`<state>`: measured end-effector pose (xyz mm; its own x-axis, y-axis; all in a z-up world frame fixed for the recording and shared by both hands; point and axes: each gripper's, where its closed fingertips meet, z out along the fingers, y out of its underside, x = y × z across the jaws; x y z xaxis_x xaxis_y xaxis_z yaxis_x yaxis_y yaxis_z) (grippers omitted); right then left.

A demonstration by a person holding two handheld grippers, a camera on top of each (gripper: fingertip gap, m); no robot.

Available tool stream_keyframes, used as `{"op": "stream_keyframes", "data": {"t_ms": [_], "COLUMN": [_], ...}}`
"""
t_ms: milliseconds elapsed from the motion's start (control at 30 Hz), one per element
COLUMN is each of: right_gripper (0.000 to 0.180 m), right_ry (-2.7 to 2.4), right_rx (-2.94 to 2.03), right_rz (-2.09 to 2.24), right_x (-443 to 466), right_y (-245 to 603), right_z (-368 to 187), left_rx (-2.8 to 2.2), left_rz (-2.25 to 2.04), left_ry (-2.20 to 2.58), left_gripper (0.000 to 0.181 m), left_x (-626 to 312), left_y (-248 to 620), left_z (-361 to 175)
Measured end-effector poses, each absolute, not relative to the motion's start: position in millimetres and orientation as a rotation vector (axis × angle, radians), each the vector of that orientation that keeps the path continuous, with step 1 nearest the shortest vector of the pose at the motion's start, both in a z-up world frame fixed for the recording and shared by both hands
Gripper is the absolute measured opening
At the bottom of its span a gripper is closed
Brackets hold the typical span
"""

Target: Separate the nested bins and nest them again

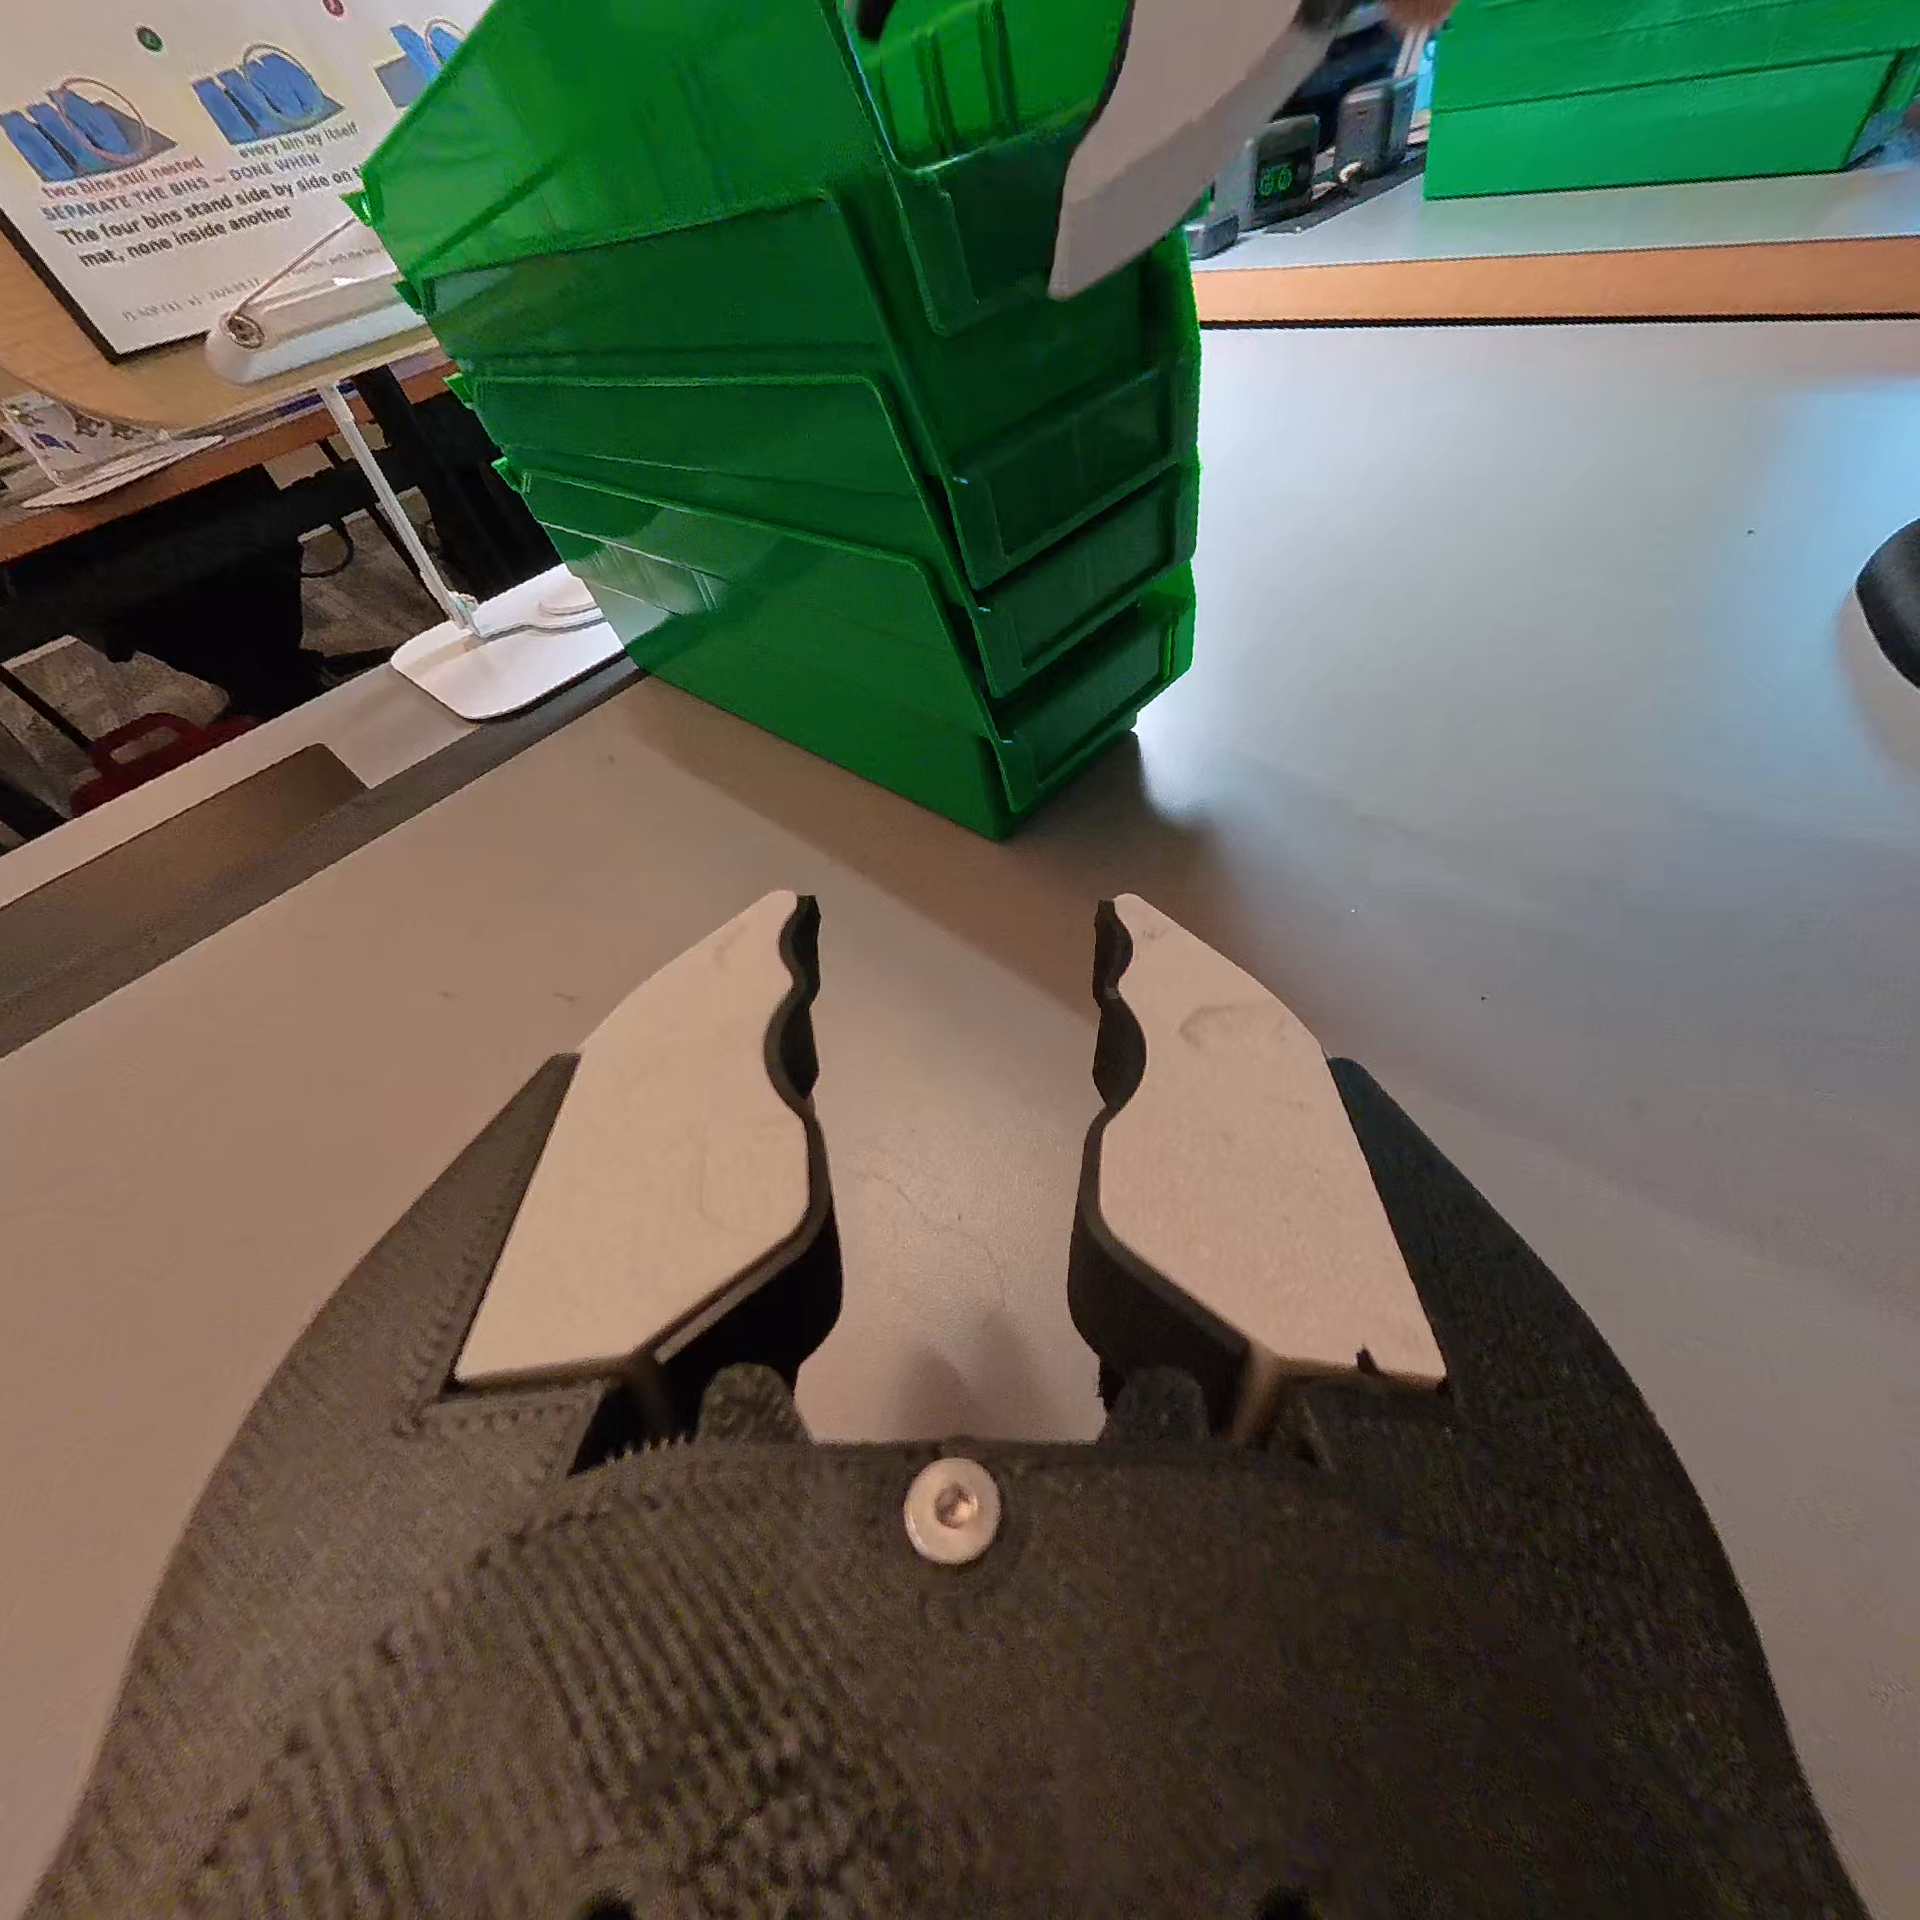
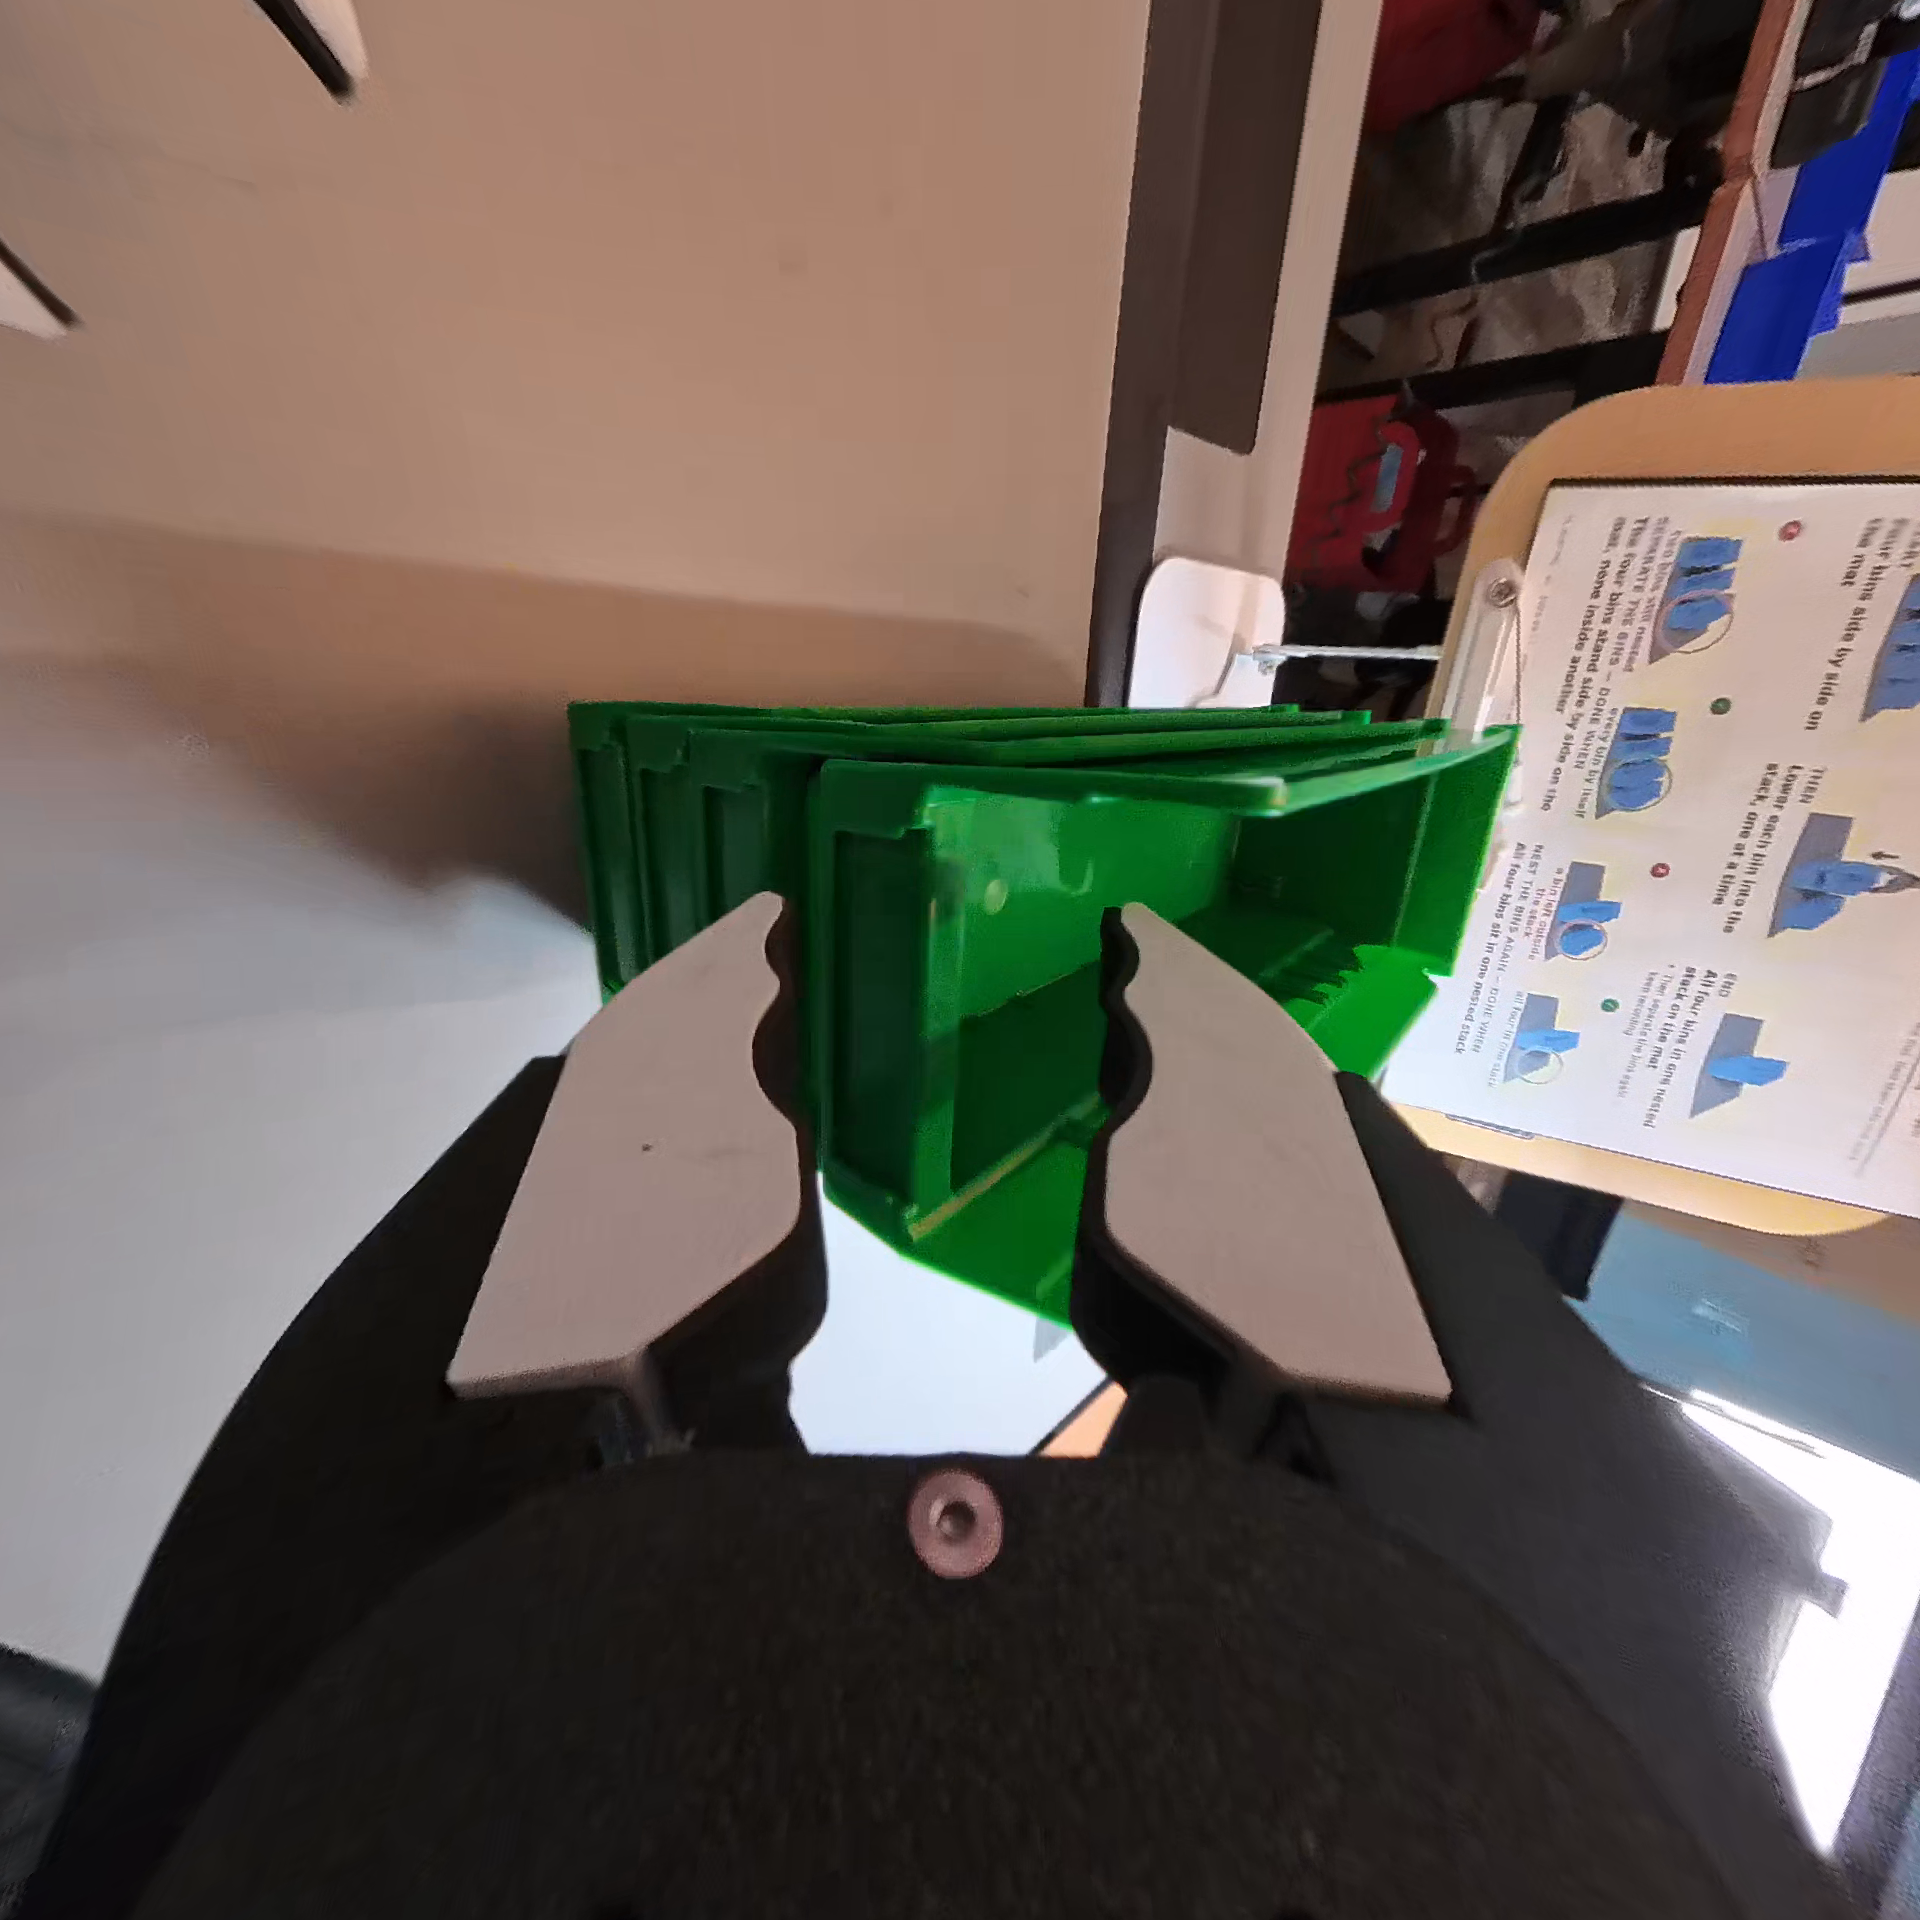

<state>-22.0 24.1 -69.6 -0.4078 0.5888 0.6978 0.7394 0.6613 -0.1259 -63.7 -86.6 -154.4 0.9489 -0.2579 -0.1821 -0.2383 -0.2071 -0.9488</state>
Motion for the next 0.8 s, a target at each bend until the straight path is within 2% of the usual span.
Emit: {"op": "stream_keyframes", "data": {"t_ms": [300, 400, 600, 800], "right_gripper": [0.054, 0.054, 0.053, 0.053], "right_ry": [-1.783, -1.602, -1.352, -1.231], "right_rx": [-1.035, -1.059, -1.176, -1.243], "right_rz": [0.188, 0.338, 0.485, 0.604], "right_x": [9.4, 38.5, 92.6, 108.8], "right_y": [-5.6, -7.2, 0.5, 11.4], "right_z": [-2.8, 3.5, -40.1, -99.2], "left_rx": [-1.778, -1.776, -1.762, -1.777], "left_rz": [-0.017, -0.005, 0.004, 0.014], "left_ry": [0.351, 0.344, 0.328, 0.345], "left_gripper": [0.051, 0.051, 0.051, 0.051], "left_x": [-66.3, -69.8, -73.2, -70.7], "left_y": [-87.5, -87.1, -85.7, -84.7], "left_z": [-149.9, -149.0, -145.4, -151.5]}}
